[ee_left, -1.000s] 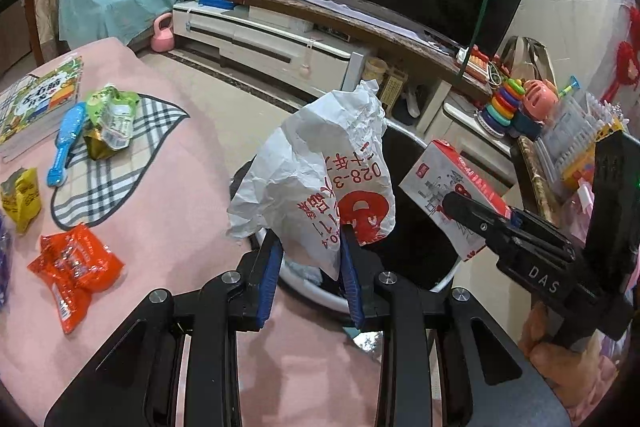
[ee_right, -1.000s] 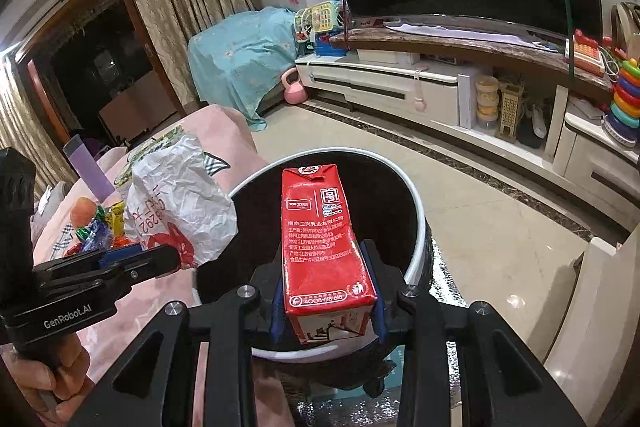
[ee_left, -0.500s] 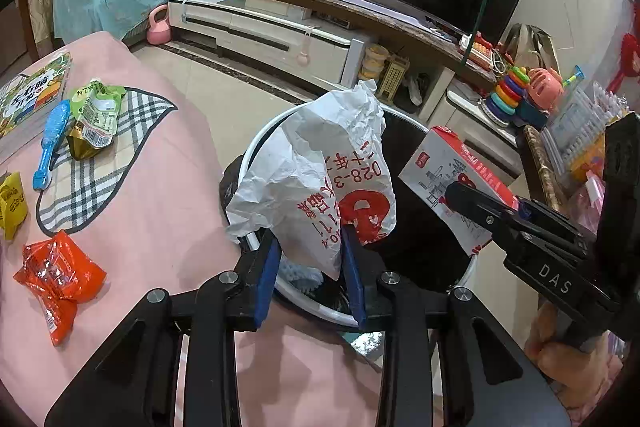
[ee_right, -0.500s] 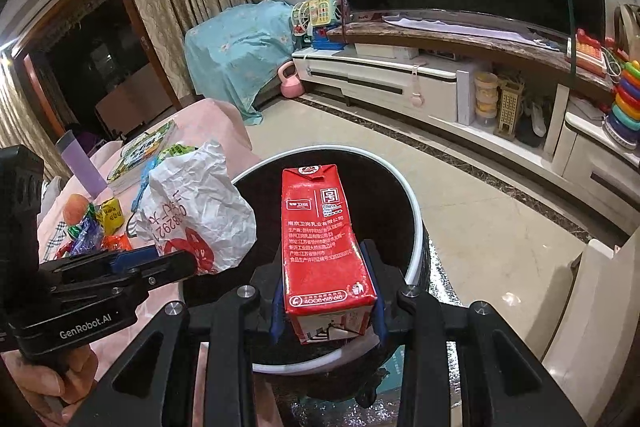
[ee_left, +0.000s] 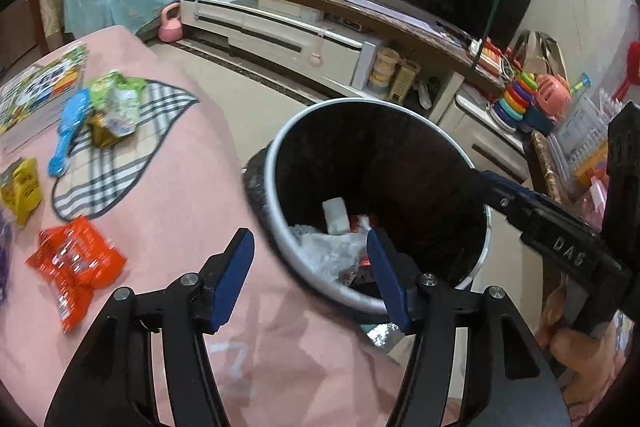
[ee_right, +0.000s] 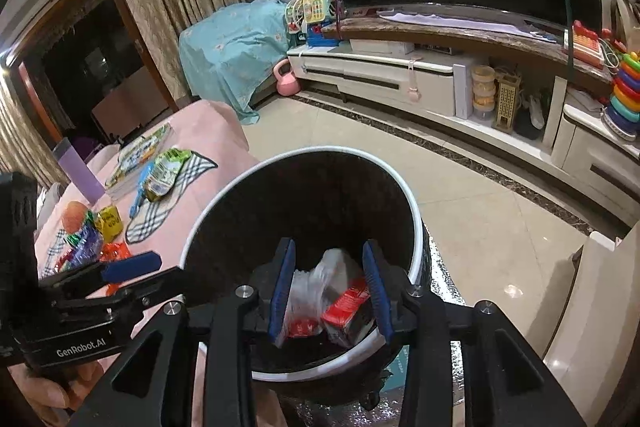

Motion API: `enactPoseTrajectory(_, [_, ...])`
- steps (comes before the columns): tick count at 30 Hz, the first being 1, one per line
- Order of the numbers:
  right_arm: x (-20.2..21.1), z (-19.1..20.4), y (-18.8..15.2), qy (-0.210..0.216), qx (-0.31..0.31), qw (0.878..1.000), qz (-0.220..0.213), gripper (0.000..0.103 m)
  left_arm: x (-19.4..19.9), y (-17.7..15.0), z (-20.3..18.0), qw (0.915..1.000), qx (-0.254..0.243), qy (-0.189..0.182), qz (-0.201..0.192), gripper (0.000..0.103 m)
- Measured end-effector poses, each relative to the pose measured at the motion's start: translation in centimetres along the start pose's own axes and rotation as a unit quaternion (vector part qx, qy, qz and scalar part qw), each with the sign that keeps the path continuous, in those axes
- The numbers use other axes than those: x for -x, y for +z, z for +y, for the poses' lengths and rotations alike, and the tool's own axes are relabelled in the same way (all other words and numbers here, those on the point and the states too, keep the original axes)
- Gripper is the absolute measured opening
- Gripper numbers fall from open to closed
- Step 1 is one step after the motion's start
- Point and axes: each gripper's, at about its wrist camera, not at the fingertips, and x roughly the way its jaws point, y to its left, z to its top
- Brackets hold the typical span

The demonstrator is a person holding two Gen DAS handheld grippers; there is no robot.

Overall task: Collect trash
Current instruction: 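Move both grippers back over the table toward the remaining items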

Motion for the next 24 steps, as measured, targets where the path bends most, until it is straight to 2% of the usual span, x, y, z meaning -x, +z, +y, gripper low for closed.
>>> enactPoseTrajectory(2, [0.6, 0.4, -0.1, 0.007, -0.002, 1.0, -0.007, 0.044, 1.1, -0.8, 0.9, 0.9999, 0.011, -0.001, -0.011, 0.06])
enactPoseTrajectory(7, [1.6, 2.9, -1.1, 0.033, 0.002, 0.999, -0.023, 0.077, 3.9, -3.5, 3.6, 0.9988, 0.035, 0.013, -0.032, 0.063])
enactPoseTrajectory(13, [1.9, 7.2, -3.3, 0.072, 0.015, 0.997, -0.02, 0.085, 7.1, -7.1, 8.4, 0.9949, 0.08, 0.039, -0.048, 0.063])
enactPoseTrajectory(19, [0.7, 11.8, -5.6, 0.1, 0.044, 0.994, 0.007, 0.087, 9.7, -10.3, 12.9, 0.9885, 0.118, 0.075, -0.057, 0.063])
enactPoseTrajectory(24, [-0.3, 15.1, -7.4, 0.12, 0.054, 0.991, 0.025, 0.089, 11.5, -13.1, 15.9, 0.9822, 0.157, 0.082, -0.063, 0.063])
